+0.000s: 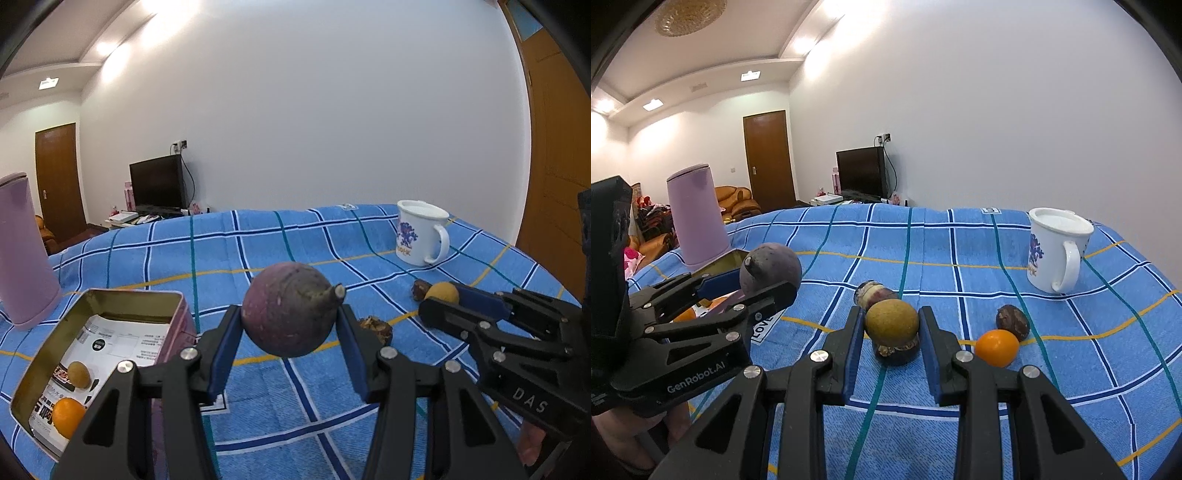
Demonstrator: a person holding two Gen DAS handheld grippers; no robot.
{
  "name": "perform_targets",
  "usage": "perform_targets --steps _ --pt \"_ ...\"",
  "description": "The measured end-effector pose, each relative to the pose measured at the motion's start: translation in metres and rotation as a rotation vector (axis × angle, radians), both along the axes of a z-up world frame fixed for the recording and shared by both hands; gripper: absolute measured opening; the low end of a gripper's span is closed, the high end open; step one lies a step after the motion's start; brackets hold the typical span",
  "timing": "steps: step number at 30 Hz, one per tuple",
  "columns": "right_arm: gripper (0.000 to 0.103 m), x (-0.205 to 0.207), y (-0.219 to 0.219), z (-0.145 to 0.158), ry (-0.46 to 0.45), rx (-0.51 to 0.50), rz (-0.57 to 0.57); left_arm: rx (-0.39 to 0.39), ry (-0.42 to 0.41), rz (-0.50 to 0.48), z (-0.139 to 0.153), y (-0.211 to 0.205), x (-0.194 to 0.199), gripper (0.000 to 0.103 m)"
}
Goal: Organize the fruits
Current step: 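Carry the purple turnip and yellow-brown fruit with both tools toward the tin box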
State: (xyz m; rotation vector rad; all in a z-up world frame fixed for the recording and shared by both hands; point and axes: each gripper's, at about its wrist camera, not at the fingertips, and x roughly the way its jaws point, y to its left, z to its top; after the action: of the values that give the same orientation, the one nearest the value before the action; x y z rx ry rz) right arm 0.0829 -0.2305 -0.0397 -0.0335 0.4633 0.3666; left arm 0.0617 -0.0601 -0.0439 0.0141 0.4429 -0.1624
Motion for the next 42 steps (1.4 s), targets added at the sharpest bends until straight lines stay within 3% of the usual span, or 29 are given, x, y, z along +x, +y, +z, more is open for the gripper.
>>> perform_targets --steps 29,42 --pt "0.032 -0.020 0.000 0.007 -0.106 0.017 0.032 0.004 -0.073 0.022 0.006 0.005 -0.020 0.054" --pt "0.032 -0.020 0.001 0.007 -0.108 0.010 0.027 0.003 -0.076 0.033 0.007 0.009 -0.023 0.054"
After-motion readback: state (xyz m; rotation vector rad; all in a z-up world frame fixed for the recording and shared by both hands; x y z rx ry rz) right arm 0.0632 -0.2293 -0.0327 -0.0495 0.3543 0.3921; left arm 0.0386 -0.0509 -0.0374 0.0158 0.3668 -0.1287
